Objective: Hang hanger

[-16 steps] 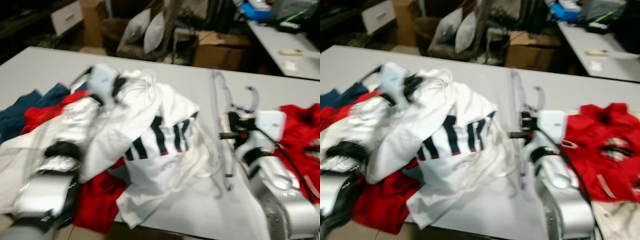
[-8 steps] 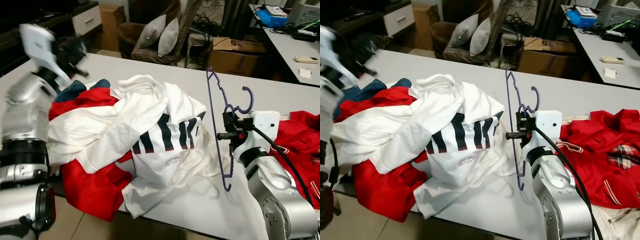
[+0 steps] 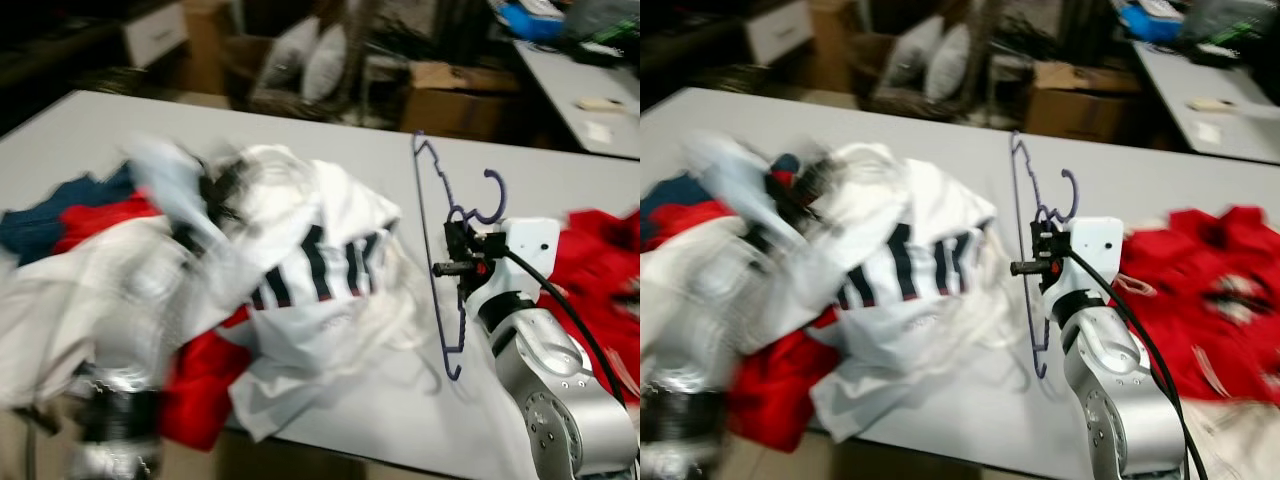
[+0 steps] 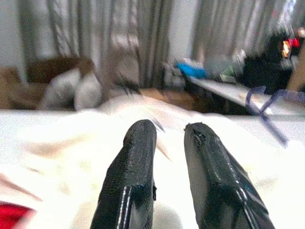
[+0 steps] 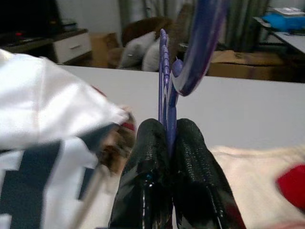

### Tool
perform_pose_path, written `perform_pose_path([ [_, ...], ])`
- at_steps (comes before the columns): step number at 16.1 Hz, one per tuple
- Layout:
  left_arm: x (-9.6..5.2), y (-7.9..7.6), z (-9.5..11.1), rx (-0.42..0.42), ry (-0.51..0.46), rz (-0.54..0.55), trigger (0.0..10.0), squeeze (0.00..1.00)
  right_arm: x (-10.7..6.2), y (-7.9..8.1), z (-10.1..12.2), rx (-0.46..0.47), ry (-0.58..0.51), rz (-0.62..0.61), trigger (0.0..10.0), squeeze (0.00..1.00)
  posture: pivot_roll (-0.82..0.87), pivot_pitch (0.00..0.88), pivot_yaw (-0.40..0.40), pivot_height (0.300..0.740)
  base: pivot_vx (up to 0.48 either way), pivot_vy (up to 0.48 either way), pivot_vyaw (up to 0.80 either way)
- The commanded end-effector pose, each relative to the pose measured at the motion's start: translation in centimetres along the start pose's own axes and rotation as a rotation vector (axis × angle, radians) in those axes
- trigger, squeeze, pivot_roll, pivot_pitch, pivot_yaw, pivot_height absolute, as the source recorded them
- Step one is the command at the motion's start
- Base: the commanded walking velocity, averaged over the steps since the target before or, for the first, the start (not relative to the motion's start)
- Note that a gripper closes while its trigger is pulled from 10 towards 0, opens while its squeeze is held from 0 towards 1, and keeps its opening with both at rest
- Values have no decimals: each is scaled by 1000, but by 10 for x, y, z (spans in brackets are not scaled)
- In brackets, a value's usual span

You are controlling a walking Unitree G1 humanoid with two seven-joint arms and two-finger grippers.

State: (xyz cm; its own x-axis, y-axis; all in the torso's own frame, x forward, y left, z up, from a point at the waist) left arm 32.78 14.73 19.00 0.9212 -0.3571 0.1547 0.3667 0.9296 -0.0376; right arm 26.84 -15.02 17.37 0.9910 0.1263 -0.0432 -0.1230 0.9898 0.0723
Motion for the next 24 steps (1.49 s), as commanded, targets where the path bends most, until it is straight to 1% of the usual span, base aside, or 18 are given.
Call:
perform_pose_path([
  [1, 1, 0, 11, 61, -24, 27, 10000, 0, -2, -4, 6, -23, -15, -20, 10000, 0, 27, 0, -23, 740, 0, -480, -800],
  [2, -2, -6, 6, 73, -5, 27, 10000, 0, -2, -5, 9, -54, -27, -25, 10000, 0, 22, 0, -34, 740, 0, -480, -800],
  [3, -5, -11, 2, 91, 17, 32, 10000, 0, 0, -4, 18, -100, -55, -9, 10000, 0, 16, 0, -45, 740, 0, -480, -544],
  [4, -6, -12, 1, 98, 22, 36, 10000, 0, 0, -3, 22, -111, -64, -2, 10000, 0, 16, 0, -45, 740, 0, -480, -544],
  [5, -8, -11, 0, 101, 26, 60, 10000, 0, 1, -2, 29, -99, -74, 9, 10000, 0, 8, 0, -54, 740, 0, -480, -525],
  [6, -10, -12, 0, 109, 26, 74, 10000, 0, 1, -1, 31, -78, -62, 21, 10000, 0, 8, 0, -54, 740, 0, -480, -688],
  [9, -10, -15, 3, 118, 17, 86, 10000, 0, 2, -1, 30, -88, -40, 25, 10000, 0, 7, 0, -64, 740, 0, -480, -663],
  [14, -7, -21, 5, 128, 15, 78, 10000, 0, 3, 1, 31, -87, -21, 18, 10000, 0, 0, 0, -59, 740, 0, -430, -663],
  [15, -7, -22, 4, 121, 22, 71, 10000, 0, 2, 1, 31, -85, -18, 16, 10000, 0, -1, 0, -56, 740, 0, 0, -663],
  [16, -4, -21, 3, 114, 31, 81, 10000, 0, 2, 0, 28, -74, -6, 9, 10000, 0, -2, 0, -51, 740, 0, 480, -663],
  [18, -2, -21, 1, 145, 50, 76, 10000, 0, 2, 0, 26, -64, 6, -1, 10000, 0, -3, 0, -46, 740, 0, 480, -663],
  [22, 1, -18, 0, 150, 60, 80, 10000, 0, 2, 1, 23, -56, 19, -5, 10000, 0, -1, 0, -36, 740, 0, 480, -661],
  [24, 1, -16, -1, 151, 65, 86, 10000, 0, 1, 2, 22, -49, 20, -1, 10000, 0, 0, 0, -34, 740, 0, 480, -256],
])
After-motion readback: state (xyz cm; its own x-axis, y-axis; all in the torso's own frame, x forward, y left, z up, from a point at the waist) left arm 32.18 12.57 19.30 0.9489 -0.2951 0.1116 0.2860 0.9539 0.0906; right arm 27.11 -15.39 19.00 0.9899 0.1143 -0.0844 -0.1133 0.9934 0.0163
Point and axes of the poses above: a point about 5 cm out from each wrist's last joint towards the gripper, its own x axis pointing out of the wrist towards the gripper, its own z axis along the axis of the wrist's last joint, y = z × x, the point moved 2 cm from there along x, pointing out of the wrist towards the gripper, and after that the axes turned 1 degree about x, right-handed, at the moved point
